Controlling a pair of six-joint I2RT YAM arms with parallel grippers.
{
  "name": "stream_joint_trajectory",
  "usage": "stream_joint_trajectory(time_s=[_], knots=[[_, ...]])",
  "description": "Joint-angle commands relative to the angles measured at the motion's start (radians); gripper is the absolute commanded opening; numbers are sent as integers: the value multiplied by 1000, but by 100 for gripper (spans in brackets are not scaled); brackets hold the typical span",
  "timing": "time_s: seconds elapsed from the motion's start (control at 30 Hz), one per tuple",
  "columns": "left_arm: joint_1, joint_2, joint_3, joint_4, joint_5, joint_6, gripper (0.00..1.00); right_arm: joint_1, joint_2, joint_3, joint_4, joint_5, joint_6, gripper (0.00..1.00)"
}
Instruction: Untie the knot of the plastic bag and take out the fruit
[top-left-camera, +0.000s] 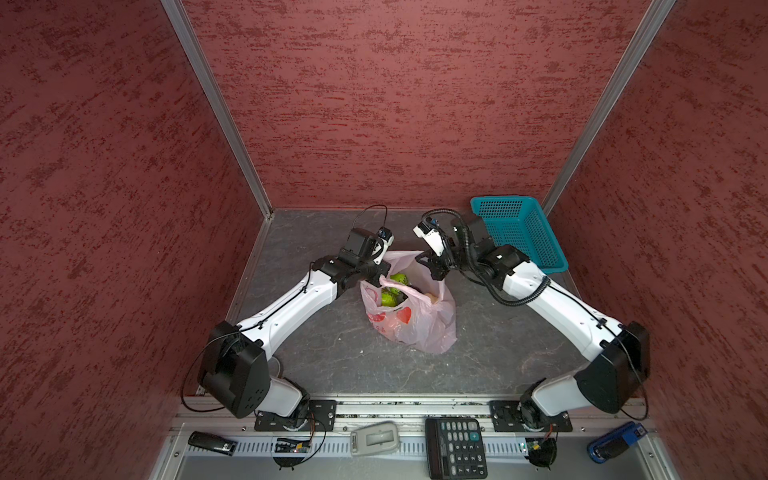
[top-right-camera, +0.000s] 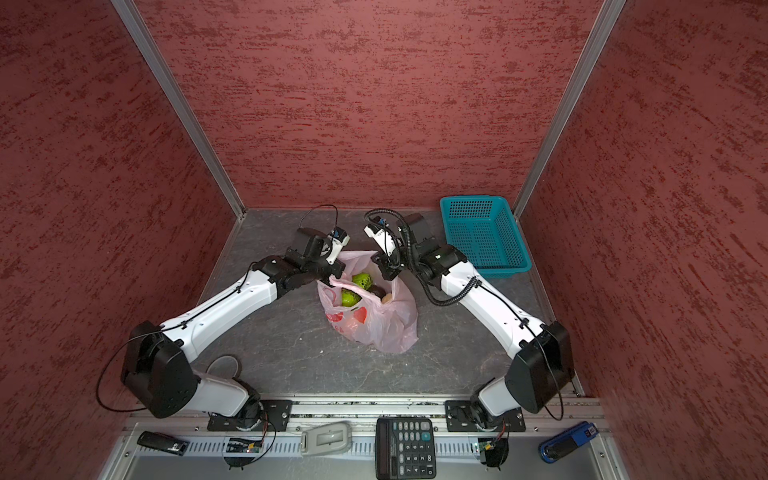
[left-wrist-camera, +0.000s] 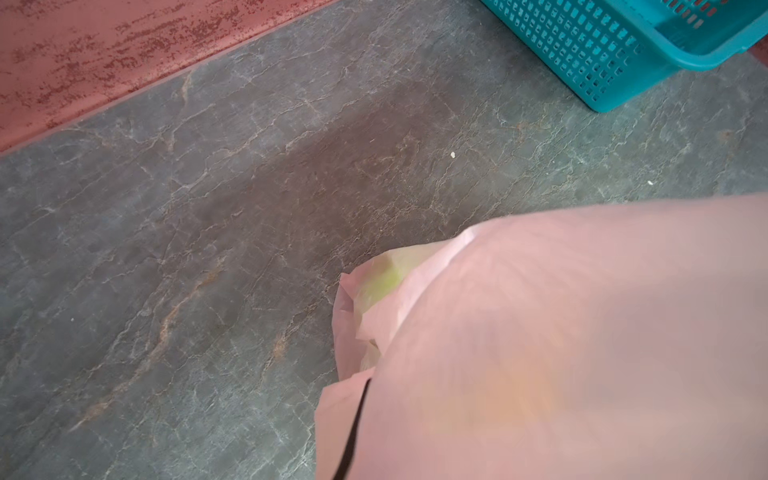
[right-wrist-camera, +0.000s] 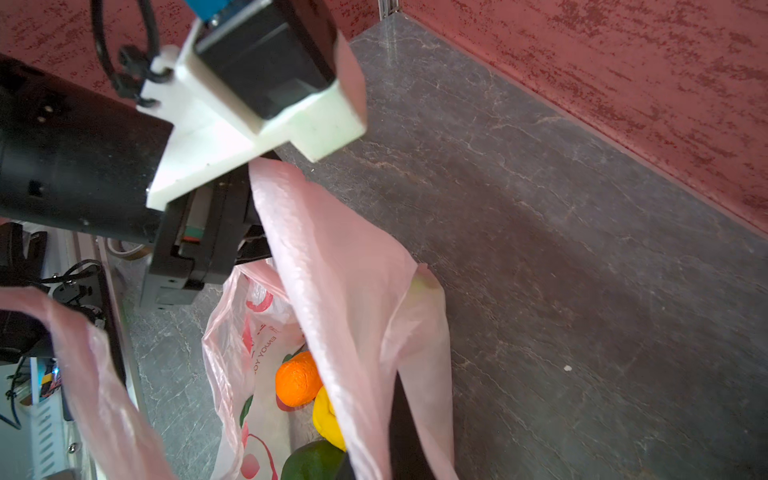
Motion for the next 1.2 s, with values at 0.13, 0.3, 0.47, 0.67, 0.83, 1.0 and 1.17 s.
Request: stream_joint_trajectory(time_s=[0.13, 0.3, 0.47, 0.67, 0.83, 1.0, 1.17], knots=[[38, -103, -14, -106, 11, -179, 0, -12, 118, 101, 66, 157, -55, 0], [34, -208, -65, -171, -15, -278, 0, -16, 252, 260, 61, 187, -76, 0], [9, -313, -129, -234, -33, -398, 0, -14, 402, 461, 1, 127, -91, 0], [-60, -394, -150, -253, -65, -550, 0, -14, 476, 659, -186, 45, -78, 62], [-80, -392, -133, -227, -69, -583, 0, -13, 402, 702, -394, -13, -4, 87], [-84, -380, -121, -175, -52, -579, 0, 0, 273, 591, -455, -51, 97, 96], [-89, -358, -112, -145, -33, -576, 0, 14, 183, 523, -442, -102, 198, 98]])
